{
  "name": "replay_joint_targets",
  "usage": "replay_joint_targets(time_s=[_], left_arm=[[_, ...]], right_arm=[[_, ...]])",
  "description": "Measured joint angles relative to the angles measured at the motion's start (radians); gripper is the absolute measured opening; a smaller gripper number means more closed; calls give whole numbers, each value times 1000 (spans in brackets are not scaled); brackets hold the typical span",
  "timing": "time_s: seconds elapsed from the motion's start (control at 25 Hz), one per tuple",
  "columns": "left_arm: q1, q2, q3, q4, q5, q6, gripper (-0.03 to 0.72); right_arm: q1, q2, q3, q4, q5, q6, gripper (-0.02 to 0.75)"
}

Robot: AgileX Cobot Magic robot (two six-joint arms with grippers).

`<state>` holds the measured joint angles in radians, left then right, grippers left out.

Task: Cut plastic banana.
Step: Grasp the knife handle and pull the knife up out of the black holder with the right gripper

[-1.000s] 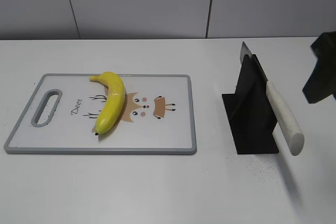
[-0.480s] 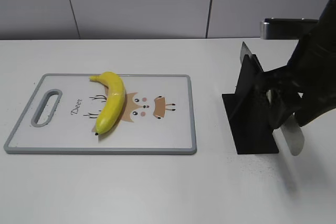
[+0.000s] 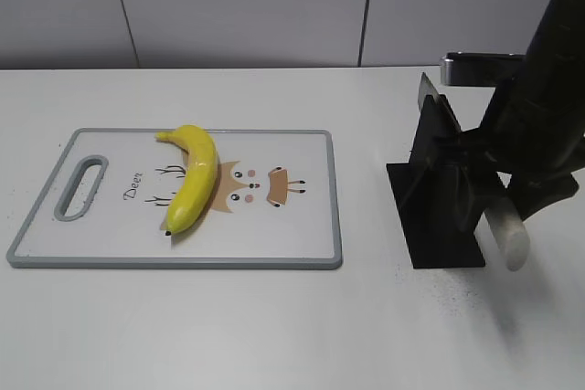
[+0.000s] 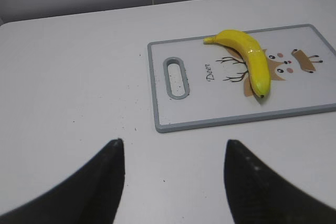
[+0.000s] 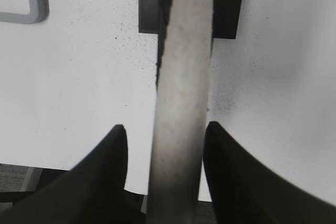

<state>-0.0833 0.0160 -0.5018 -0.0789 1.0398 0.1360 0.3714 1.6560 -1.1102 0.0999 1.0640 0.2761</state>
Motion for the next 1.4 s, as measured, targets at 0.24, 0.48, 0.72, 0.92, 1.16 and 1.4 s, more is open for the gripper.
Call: replay_joint_targets(time_s=[0.24, 0.48, 0.72, 0.92, 1.16, 1.4], left_arm=[[0, 0, 0, 0, 0, 0, 584], [0, 0, 0, 0, 0, 0, 584], [0, 0, 0, 0, 0, 0, 584], [0, 0, 0, 0, 0, 0, 584], [0, 0, 0, 0, 0, 0, 584], [0, 0, 0, 0, 0, 0, 584]], right_arm=[[0, 19, 0, -14, 2, 33, 344], [0, 19, 0, -14, 9, 38, 179], [0, 19, 0, -10, 21, 38, 179], [0, 13, 0, -6, 46, 44, 179], [1, -31, -8, -7, 72, 62, 179], [2, -46, -47, -11, 76, 71, 179]])
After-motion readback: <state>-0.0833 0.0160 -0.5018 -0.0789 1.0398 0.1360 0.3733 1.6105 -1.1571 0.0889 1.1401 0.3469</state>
